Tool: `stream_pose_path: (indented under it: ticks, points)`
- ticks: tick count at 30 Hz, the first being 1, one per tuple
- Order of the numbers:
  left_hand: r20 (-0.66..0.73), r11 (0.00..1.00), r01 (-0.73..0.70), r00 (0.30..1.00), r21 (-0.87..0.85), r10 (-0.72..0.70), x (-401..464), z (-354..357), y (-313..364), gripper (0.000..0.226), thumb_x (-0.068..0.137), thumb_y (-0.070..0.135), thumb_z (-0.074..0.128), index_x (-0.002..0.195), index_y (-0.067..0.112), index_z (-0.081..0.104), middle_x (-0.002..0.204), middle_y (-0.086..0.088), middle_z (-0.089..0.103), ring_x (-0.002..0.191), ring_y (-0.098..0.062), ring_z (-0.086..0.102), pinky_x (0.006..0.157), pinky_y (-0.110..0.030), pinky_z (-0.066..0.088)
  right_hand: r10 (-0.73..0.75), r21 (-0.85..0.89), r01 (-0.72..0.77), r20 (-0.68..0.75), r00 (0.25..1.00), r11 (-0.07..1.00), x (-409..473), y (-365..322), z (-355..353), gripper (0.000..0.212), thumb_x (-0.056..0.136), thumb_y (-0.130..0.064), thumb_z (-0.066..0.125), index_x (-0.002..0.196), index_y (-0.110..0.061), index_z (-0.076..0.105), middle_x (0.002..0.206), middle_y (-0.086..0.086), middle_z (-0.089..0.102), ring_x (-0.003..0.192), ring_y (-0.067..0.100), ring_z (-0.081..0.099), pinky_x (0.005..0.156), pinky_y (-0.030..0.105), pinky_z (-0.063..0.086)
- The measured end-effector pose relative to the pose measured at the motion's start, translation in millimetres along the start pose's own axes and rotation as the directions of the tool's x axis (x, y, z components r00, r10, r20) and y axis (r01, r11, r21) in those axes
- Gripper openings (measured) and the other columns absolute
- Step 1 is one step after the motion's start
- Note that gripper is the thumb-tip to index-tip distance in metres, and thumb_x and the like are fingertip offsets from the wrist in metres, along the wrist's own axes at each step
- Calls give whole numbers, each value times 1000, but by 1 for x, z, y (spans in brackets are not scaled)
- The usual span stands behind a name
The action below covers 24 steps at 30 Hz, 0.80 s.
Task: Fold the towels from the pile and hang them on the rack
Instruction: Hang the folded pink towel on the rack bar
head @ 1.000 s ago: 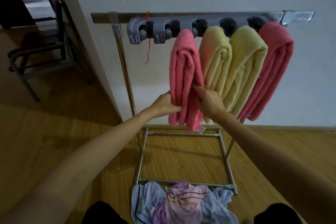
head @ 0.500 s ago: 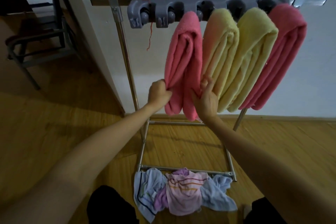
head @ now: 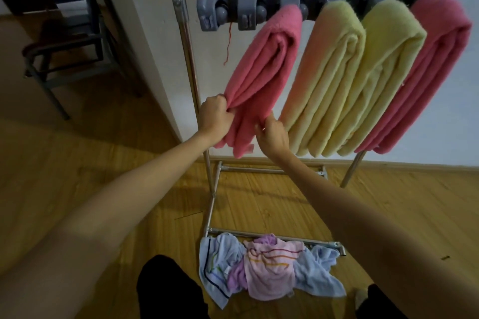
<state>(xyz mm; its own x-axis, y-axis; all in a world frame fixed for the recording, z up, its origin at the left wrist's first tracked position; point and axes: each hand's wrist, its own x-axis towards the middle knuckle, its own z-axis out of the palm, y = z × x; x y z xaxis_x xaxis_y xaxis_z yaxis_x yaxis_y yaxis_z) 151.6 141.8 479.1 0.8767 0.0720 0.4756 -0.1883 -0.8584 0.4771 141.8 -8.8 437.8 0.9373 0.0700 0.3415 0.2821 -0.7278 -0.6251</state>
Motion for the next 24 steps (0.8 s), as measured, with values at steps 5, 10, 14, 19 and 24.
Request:
stream_pose_path:
  ticks: [5,10,14,19,24]
  points:
    - [13,999,-25,1000,21,25,-4,8,4,12,89,9,57,91,-1,65,77,-10,66,65,-25,65,58,-27,53,311,15,-311,-119,943,950,7,19,-13,24,91,-14,40,108,-5,54,99,14,67,93,36,64,70,41,49]
    - [20,999,-25,999,29,25,-10,20,16,12,89,7,56,92,-2,64,78,-8,64,64,-21,61,53,-20,43,329,-18,-334,-128,936,942,5,36,-22,31,95,-33,47,97,-6,61,89,12,70,83,33,65,62,31,40]
    - [11,999,-16,1000,35,16,-16,30,22,12,91,7,55,91,-1,63,72,-1,55,58,-15,53,49,-14,36,354,-24,-359,-115,928,933,-2,42,-15,36,94,-38,46,87,-6,63,77,8,67,71,29,63,59,31,40]
    - [33,999,-15,999,-39,17,-23,45,33,13,90,9,55,94,-2,62,72,-6,60,55,-17,54,50,-19,42,294,-79,-298,-64,954,951,-16,49,-16,27,93,-29,48,87,-6,60,80,10,65,77,33,61,61,33,39]
    - [300,977,47,954,-207,18,-41,64,36,40,85,20,61,121,4,53,86,-10,69,76,-28,66,69,-35,55,210,-136,-208,-1,978,969,-20,59,-18,22,90,-28,53,87,-7,61,81,7,66,78,29,62,60,30,39]
